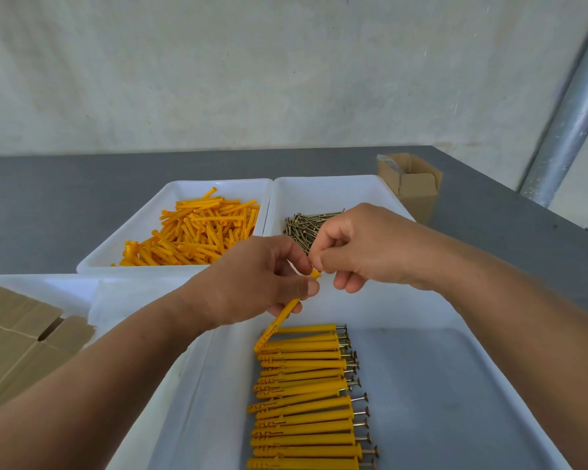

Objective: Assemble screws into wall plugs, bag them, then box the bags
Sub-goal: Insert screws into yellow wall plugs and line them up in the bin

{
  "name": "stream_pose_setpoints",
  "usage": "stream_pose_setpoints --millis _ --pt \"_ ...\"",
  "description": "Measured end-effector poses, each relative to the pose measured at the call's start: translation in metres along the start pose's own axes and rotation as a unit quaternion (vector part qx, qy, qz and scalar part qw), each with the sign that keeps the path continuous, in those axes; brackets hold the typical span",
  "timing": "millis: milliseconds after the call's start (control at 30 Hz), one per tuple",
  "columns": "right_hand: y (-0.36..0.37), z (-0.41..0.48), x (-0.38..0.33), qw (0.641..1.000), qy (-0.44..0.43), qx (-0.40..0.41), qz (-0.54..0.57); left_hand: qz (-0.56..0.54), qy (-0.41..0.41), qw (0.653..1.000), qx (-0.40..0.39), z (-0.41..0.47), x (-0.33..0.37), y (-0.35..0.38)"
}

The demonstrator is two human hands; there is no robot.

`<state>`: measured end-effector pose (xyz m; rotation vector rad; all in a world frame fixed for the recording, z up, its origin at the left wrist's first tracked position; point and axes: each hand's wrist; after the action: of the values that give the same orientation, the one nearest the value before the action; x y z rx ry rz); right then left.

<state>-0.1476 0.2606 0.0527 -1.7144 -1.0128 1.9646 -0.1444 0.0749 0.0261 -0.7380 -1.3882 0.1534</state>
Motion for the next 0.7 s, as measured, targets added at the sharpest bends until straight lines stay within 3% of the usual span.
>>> stream_pose_setpoints --millis 267,700 --pt "0.000 -0.005 -0.005 0.977 0.008 -0.139 -0.162 0.094 0.007 0.995 -0.020 -0.001 0.001 0.003" --pt "0.017 -0.008 0.005 0.920 0.093 -0.307 -0.225 0.284 0.024 0.949 -0.137 -0.011 0.012 0.009"
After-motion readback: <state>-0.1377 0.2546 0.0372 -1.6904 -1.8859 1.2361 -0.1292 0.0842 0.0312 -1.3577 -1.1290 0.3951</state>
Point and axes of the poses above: each hand's wrist, its own z-axis towards the middle knuckle, its own y-axis out of the palm, x = y × z, and after that the axes turned 3 degrees about x, right-handed
